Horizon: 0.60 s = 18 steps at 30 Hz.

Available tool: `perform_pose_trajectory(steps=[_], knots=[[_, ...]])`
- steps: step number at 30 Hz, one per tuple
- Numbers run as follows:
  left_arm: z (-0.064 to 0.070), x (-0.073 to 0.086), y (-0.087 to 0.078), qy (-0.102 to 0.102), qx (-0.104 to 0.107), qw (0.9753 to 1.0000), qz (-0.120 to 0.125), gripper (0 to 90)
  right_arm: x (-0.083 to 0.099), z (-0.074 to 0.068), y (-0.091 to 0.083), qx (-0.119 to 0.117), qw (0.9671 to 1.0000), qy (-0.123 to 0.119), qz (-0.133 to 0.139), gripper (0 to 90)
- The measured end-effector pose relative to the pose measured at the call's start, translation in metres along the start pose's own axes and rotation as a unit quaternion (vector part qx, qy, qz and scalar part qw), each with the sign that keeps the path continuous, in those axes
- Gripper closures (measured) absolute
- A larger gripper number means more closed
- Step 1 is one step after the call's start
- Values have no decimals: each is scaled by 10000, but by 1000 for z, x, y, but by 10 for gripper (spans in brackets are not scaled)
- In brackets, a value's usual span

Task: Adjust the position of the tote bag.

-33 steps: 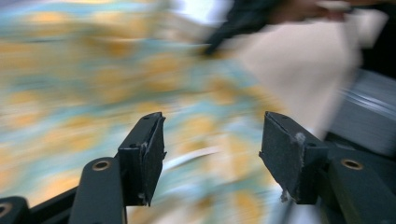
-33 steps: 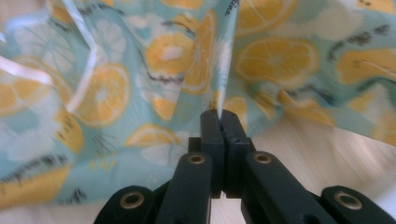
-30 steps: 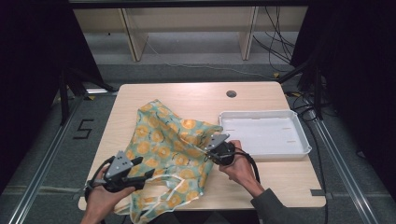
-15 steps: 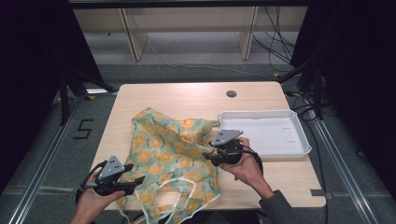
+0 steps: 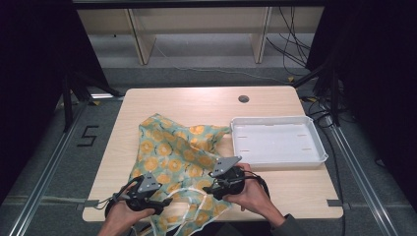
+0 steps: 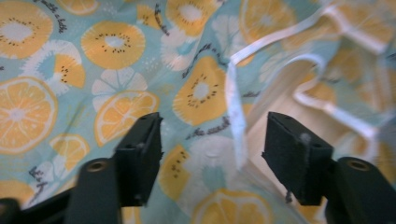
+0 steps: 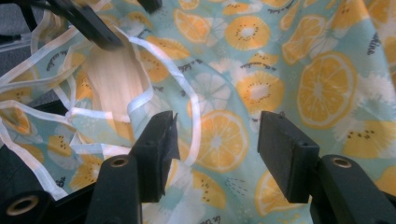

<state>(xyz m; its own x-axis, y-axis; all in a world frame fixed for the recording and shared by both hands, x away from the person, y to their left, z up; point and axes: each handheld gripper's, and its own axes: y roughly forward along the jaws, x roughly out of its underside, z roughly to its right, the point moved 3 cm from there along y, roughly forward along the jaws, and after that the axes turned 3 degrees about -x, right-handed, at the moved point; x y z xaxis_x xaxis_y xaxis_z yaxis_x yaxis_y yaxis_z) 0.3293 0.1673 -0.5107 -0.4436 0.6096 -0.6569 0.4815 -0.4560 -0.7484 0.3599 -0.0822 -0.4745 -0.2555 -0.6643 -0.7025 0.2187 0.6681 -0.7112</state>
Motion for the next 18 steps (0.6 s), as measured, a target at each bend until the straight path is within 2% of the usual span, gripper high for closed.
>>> perform_pose_trajectory(steps=[1,2,3,4,5,6,8,9,10,11,12,13,15,16,18], knots=[[-3,0,5,147,-8,9999,-5,689,-1,0,-1,-27,9999,-104,57,464],[-3,0,5,147,-8,9999,-5,788,-1,0,-1,-27,9999,-104,57,464],[-4,-1,5,208,-24,9998,62,788,-1,-1,-2,-6,10000,-21,28,460],[-8,-3,4,310,-57,9994,133,860,-1,-2,-2,-29,10000,-35,41,454],[-11,-8,-1,331,-123,9990,259,888,-2,-1,-1,-36,9999,-133,64,449],[-16,-13,-8,396,-167,9983,388,893,-2,-2,-1,-36,9999,-151,58,448],[-20,-24,-21,166,-129,9968,770,894,-3,-3,0,-36,9998,-185,70,441],[-23,-34,-30,-1,-127,9944,1050,894,-3,-5,1,16,10000,-69,68,421],[-26,-41,-38,-69,-98,9927,1203,894,-3,-5,1,16,10000,-69,68,421],[-30,-54,-48,-192,-109,9880,1528,894,-6,-6,3,66,9999,-122,89,393],[-30,-54,-48,-192,-109,9880,1528,894,-7,-7,4,79,9998,-155,128,387],[-34,-69,-57,-204,-138,9849,1712,894,-9,-9,4,93,9996,-191,186,379],[-37,-81,-62,-188,-108,9821,1873,894,-14,-10,7,108,9989,-303,355,340],[-37,-84,-63,-170,-150,9818,1886,894,-17,-13,7,40,9987,-292,423,335],[-37,-90,-65,-137,-145,9810,1932,893,-19,-13,7,80,9984,-265,484,329]])
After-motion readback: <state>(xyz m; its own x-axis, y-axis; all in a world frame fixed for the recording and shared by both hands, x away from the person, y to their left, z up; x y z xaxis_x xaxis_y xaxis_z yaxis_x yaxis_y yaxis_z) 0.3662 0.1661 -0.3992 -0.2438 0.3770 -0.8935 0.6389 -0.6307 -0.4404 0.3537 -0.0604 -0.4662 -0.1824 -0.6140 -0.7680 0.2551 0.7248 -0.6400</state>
